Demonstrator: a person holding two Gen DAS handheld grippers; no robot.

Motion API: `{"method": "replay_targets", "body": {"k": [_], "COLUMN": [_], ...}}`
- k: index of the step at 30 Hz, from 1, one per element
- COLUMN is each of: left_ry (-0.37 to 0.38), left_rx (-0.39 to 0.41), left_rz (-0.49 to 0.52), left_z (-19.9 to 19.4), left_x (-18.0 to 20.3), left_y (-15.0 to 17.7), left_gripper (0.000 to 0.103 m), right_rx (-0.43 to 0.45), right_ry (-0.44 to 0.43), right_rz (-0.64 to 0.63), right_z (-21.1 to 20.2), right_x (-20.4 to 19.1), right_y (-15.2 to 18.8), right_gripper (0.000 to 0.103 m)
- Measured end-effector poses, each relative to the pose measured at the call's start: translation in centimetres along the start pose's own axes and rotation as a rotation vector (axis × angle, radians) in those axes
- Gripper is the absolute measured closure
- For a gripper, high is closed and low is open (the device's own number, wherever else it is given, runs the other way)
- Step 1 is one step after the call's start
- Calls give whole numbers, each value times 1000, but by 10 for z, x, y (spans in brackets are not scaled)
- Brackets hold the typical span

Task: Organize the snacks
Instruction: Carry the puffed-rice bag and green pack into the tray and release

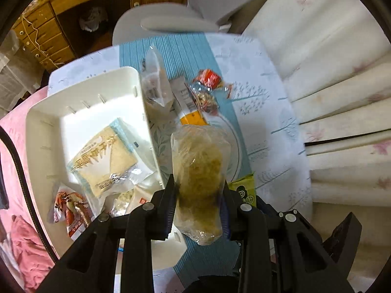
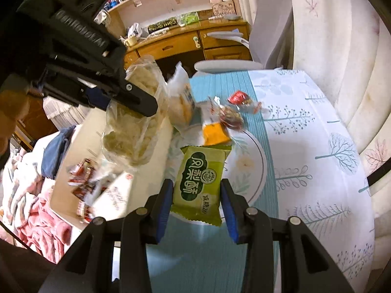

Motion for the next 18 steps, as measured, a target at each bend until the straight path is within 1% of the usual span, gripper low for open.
{"method": "replay_targets", "body": {"k": [2,6,10,14,18], "left_ry": [18,57,79,112,113], "left_rx": [33,99,152,179,210], "left_rz": [-12,-54,-94,-139,-170], "left_z": [-5,-25,-35,-43,-48], "left_x": [0,-25,-51,-80,-106], "left_y": [7,29,50,72,89], "left_gripper": [74,74,74,74,74], "right_rx": [18,38,52,53,48], "right_ry": [4,-3,-18,-37,-48], "right_rz": [-19,-50,-81,-105,-136], "right_z": [-7,-16,-19,-19,-16], "right_x": [-12,-37,-66,-92,-118], "right_y": [-2,-5,-4,1,8], "right_gripper": [64,64,64,64,64]}}
Point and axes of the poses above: each gripper's, at about its wrist camera, not at the fingertips, and z roughly the way its jaws point, x to its right, y to its underside, the point moved 9 cm from there along z, roughly the way its jaws point, and after that the axes turned 9 degrees about -y, right-handed, at the moved point
